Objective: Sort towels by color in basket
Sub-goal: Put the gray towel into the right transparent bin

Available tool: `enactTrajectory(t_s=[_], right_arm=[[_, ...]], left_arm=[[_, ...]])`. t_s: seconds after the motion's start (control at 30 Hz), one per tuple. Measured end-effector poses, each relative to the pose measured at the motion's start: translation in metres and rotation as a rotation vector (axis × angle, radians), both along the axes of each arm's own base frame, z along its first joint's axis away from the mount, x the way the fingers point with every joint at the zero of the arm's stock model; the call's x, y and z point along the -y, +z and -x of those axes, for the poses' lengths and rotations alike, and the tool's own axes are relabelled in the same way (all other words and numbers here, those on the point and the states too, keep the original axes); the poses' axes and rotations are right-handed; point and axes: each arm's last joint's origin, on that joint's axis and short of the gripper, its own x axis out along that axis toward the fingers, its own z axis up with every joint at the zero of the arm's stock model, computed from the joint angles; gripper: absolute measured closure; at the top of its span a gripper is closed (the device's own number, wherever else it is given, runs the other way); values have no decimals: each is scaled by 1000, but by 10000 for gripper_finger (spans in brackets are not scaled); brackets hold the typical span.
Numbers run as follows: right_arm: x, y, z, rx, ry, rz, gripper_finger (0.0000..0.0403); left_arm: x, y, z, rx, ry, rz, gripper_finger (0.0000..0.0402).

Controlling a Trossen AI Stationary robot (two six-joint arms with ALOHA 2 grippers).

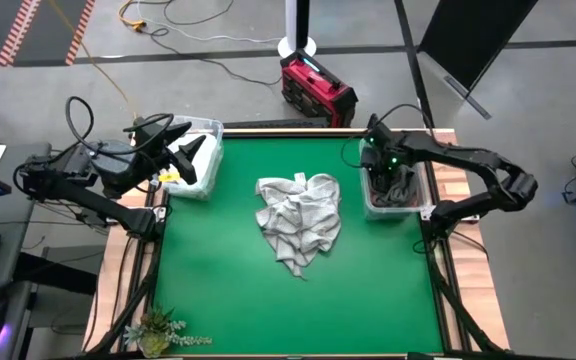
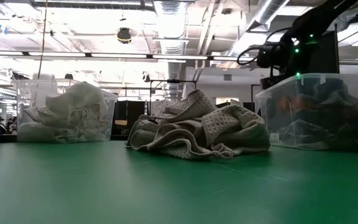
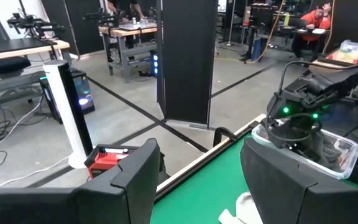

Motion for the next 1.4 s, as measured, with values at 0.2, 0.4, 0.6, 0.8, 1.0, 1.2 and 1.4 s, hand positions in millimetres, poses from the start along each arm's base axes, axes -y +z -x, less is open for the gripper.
enactTrajectory(t_s=[0.2,0.4,0.6,0.8,1.0,1.2,1.4], right_arm=[[6,18,-5,-9,-2,30,251],[20,54,-12,66,-31,108,252],[24,75,-14,78,-43,146,253],[14,112,-8,8,-120,109,253],[-11,121,5,-115,-236,-98,253],[-16,88,9,-179,-280,-194,253],[-9,27,9,-102,-230,-216,253]], left_arm=[[0,0,0,0,-1,0,187],[0,0,0,1,0,0,187],[0,0,0,3,0,3,187],[0,0,0,5,0,4,187],[0,0,0,5,0,4,187],[0,0,0,-11,-1,-11,187],[0,0,0,-19,1,-18,187]])
